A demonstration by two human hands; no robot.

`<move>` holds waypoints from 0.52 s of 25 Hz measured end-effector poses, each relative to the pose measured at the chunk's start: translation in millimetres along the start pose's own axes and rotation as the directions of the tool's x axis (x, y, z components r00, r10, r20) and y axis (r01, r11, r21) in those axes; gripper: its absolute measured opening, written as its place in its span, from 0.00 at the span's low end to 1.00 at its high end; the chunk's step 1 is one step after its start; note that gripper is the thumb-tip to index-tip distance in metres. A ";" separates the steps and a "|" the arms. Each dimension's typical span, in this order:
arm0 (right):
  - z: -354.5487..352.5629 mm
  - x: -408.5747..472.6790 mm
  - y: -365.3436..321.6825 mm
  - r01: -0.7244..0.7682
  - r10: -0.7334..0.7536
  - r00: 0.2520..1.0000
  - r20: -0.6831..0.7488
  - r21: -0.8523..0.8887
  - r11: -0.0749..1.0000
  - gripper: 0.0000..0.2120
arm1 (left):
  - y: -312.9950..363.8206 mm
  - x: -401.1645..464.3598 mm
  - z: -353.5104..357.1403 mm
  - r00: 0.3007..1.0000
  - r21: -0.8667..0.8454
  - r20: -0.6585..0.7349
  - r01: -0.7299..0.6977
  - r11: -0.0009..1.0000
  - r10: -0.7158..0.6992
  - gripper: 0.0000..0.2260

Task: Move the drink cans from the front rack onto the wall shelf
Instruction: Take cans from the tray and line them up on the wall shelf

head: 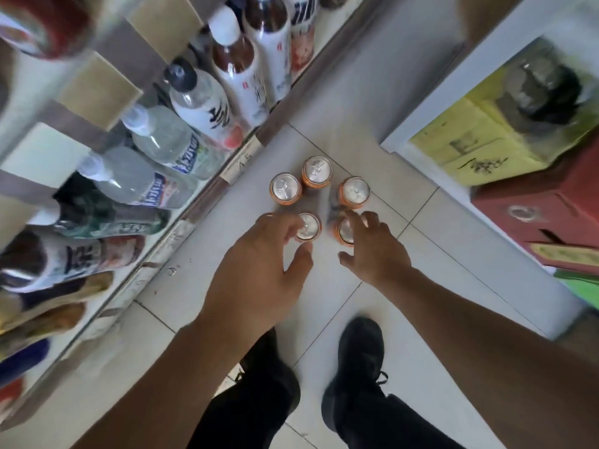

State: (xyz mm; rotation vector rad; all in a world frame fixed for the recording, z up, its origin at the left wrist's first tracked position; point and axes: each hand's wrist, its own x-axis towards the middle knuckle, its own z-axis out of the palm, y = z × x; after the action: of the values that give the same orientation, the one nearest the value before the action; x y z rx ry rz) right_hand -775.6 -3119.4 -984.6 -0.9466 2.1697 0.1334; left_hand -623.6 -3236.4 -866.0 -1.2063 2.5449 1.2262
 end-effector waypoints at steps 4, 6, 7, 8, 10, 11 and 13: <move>28.3 29.3 5.9 0.009 -0.010 1.000 -0.020 -0.034 0.999 0.37 | -18.8 23.2 19.1 1.000 0.044 0.012 0.009 0.999 -0.009 0.07; 35.2 34.1 7.8 0.025 -0.028 0.996 -0.082 -0.026 0.999 0.36 | -20.7 29.4 20.9 1.000 0.065 0.030 -0.008 0.998 0.006 0.09; 35.0 32.9 8.4 0.027 -0.028 0.994 -0.102 -0.006 1.000 0.34 | -18.9 30.9 19.0 0.999 0.070 0.031 -0.015 0.997 0.012 0.09; 32.1 28.9 9.1 0.021 -0.018 0.994 -0.108 0.027 0.999 0.33 | -16.2 30.4 15.7 0.999 0.077 0.029 -0.015 0.997 0.013 0.10; 16.8 8.6 11.7 0.002 0.011 0.993 -0.114 0.116 0.993 0.31 | -5.0 23.4 4.6 0.999 0.088 0.032 -0.015 0.996 0.013 0.09; 5.1 -6.3 13.2 0.007 0.013 0.992 -0.129 0.157 0.987 0.31 | 2.0 17.0 -2.7 0.999 0.084 0.037 -0.017 0.996 0.014 0.09; -30.2 -46.8 15.0 0.029 0.013 0.983 -0.183 0.224 0.974 0.32 | 22.8 -0.7 -22.1 0.998 0.043 0.052 -0.026 0.999 0.024 0.09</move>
State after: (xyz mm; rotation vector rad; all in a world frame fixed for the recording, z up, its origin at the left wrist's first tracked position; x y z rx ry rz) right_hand -782.9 -3092.2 -934.3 -0.8648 2.2898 -0.2095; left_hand -632.9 -3242.6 -836.3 -1.1224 2.5434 1.1842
